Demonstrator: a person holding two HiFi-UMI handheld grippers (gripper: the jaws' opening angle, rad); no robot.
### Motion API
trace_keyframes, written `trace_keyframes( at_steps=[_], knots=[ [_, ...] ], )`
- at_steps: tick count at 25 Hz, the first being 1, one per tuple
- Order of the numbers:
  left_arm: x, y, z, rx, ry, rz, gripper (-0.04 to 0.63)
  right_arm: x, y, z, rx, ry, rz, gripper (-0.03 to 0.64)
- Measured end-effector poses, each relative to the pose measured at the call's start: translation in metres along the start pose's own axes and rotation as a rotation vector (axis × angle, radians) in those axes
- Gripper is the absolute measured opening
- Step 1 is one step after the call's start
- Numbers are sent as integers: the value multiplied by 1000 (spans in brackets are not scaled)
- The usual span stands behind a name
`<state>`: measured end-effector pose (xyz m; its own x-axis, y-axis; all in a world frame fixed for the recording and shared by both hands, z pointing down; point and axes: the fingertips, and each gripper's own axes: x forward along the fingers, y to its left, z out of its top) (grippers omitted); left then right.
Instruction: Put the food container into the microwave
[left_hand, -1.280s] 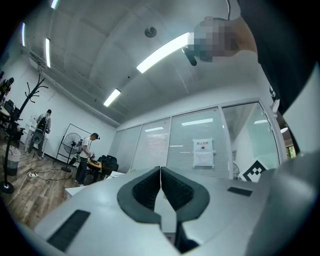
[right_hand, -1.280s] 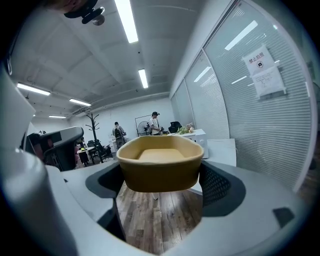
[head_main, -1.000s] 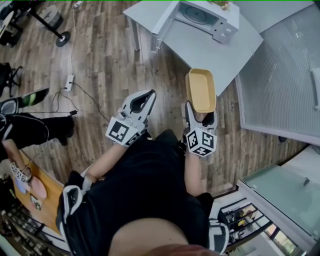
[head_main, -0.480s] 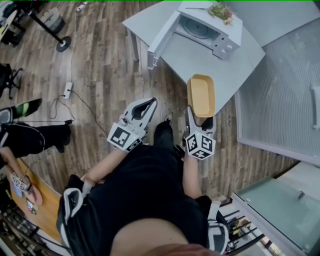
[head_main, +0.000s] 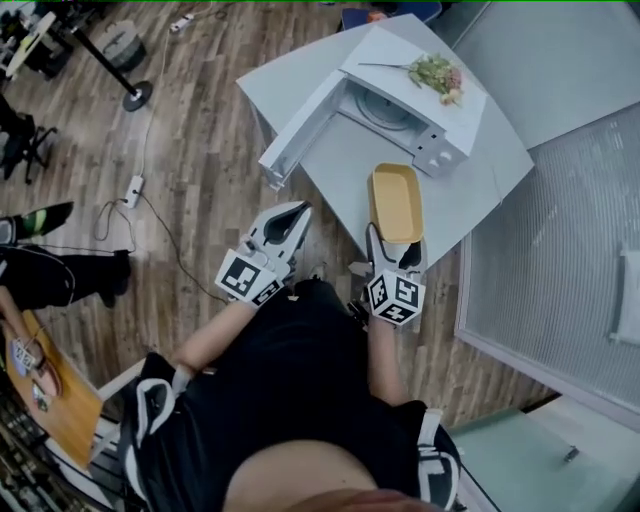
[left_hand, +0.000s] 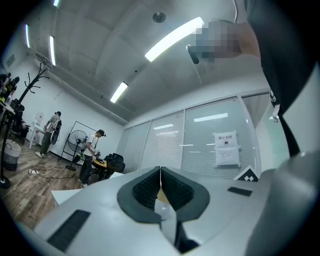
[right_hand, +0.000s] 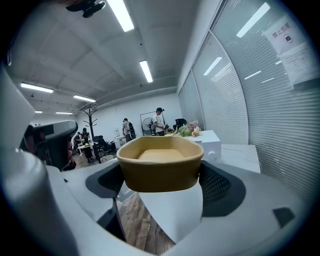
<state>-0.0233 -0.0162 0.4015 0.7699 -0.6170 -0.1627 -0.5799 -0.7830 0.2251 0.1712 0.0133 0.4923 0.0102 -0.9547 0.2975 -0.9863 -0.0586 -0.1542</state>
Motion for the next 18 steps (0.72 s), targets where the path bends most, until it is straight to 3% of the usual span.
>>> trace_keyframes(
  at_steps=[6, 18],
  knots=[
    [47, 8, -5, 12, -1, 55, 25, 60, -33, -2, -7, 59, 47, 483],
    [137, 56, -32, -2, 1, 35, 25, 197, -61, -29, -46, 150, 58, 483]
  ],
)
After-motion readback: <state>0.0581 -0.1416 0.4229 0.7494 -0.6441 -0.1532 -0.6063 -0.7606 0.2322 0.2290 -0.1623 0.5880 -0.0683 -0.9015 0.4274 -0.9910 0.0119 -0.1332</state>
